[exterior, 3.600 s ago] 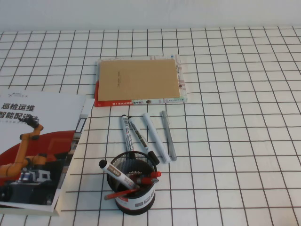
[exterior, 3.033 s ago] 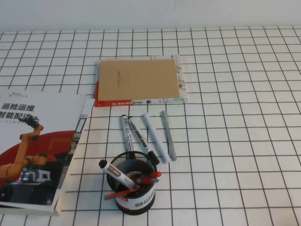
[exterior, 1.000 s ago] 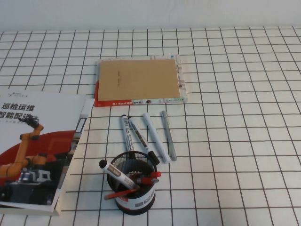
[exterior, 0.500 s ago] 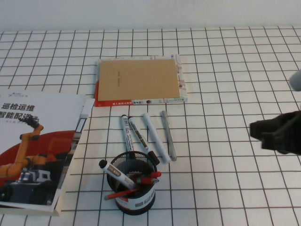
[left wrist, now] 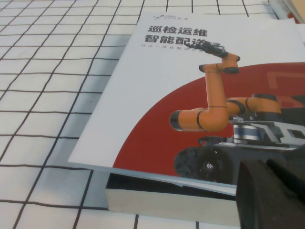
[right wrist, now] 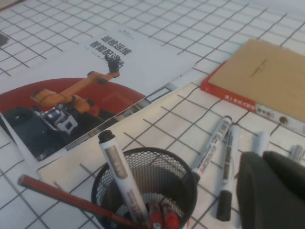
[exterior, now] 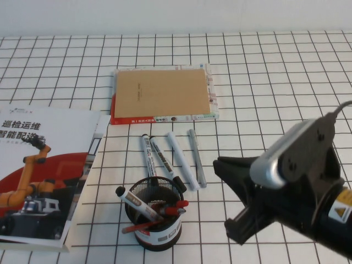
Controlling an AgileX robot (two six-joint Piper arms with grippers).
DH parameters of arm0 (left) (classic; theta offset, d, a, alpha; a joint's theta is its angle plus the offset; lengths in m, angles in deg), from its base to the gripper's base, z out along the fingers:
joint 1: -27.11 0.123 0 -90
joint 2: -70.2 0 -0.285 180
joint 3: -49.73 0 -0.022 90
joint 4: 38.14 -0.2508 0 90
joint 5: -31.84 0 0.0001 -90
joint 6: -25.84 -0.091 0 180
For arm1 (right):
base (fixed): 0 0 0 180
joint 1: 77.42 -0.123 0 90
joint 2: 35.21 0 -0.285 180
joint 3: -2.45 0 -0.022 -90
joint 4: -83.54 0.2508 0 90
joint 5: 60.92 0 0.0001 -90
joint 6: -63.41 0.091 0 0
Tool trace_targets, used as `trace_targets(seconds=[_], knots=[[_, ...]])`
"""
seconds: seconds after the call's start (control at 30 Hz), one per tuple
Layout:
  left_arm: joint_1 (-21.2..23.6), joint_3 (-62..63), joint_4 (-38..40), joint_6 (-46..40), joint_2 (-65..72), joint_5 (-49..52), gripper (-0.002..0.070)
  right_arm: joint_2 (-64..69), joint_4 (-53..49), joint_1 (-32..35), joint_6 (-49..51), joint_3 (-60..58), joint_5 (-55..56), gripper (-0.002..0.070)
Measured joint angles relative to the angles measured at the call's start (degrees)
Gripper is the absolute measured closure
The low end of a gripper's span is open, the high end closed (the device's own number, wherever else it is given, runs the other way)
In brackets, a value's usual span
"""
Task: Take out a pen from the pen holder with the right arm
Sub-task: 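Take a marker out of the pen holder and lay it on the table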
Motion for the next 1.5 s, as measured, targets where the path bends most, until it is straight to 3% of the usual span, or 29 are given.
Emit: trace_targets(seconds=[0.23,0.43,0.5,0.67,0.8,1.03,1.5], knots=[[0.00,0.00,0.00,0.00,0.00,0.00,0.0678,0.10,0.66,-11.08,-1.14,-9.66,22.55,0.0694],[0.00,0.00,0.00,0.00,0.00,0.00,0.0678,3.23,-2.81,-17.70,-1.14,-11.77,29.34,0.0666],[0.00,0.00,0.00,0.00,0.00,0.00,0.0678,5.04,-3.47,-19.47,-1.14,-11.85,31.34,0.0610],[0.00,0.00,0.00,0.00,0.00,0.00,0.0678,10.52,-7.51,-22.37,-0.40,-11.85,37.60,0.0393],[0.00,0.00,0.00,0.00,0.00,0.00,0.0678,14.37,-12.85,-23.14,0.72,-11.85,40.81,0.0304],[0.00,0.00,0.00,0.00,0.00,0.00,0.0678,18.87,-18.33,-23.41,1.09,-9.63,40.84,0.0288],[0.00,0.00,0.00,0.00,0.00,0.00,0.0678,25.23,-14.33,-23.41,1.09,-3.07,38.80,0.0286]])
